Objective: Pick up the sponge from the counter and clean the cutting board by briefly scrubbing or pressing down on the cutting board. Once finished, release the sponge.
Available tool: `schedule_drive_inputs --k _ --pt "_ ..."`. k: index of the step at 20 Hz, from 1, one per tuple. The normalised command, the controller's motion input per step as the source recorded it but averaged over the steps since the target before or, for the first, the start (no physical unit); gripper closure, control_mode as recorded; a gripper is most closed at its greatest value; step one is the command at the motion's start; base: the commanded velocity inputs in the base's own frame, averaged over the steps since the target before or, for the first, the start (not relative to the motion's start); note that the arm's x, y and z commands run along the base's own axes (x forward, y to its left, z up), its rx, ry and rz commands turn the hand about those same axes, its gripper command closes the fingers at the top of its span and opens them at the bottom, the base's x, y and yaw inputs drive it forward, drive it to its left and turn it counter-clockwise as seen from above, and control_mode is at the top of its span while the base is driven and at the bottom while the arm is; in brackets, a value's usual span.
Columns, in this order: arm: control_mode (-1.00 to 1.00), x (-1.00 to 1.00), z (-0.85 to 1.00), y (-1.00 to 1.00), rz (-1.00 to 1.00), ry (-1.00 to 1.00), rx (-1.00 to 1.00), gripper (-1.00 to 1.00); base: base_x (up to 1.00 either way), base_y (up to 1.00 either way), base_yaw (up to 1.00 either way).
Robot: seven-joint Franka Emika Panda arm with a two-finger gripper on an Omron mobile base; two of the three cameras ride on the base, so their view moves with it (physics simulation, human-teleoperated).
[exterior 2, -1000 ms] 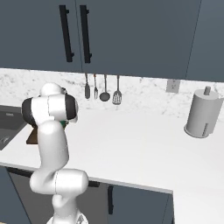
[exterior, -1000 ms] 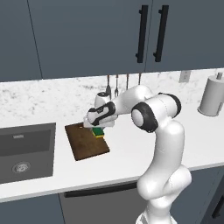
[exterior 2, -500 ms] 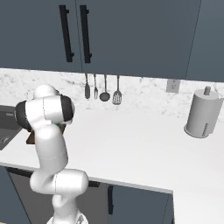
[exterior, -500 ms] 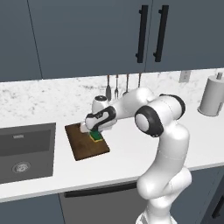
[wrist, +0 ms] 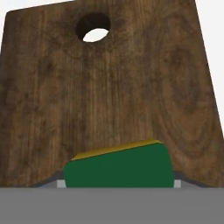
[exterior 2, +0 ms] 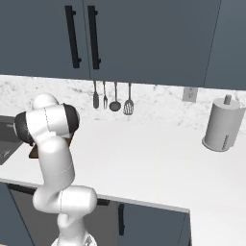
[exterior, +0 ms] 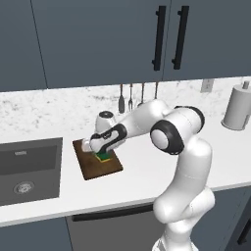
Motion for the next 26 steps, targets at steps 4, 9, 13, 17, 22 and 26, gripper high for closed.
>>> schedule_drive_inputs --k 4,9,13,17,22,26 --pt "-1.00 -0.02 0.00 0.73 0.00 -0.01 0.00 1.00 0.00 0.00 0.00" --pt "-1.00 -0.12 0.00 0.76 -0.03 -0.02 0.00 1.00 0.00 0.00 0.00" --pt "-1.00 -0.66 -0.15 0.26 -0.11 -0.11 0.04 1.00 0.00 0.00 0.00" --pt "-1.00 -0.58 -0.23 -0.14 -0.14 -0.07 0.13 1.00 0.00 0.00 0.00" --pt "-1.00 0.00 -0.16 -0.37 -0.08 0.00 0.10 1.00 0.00 0.00 0.00" --pt "-1.00 -0.01 -0.16 -0.38 -0.05 0.00 0.05 1.00 0.00 0.00 0.00"
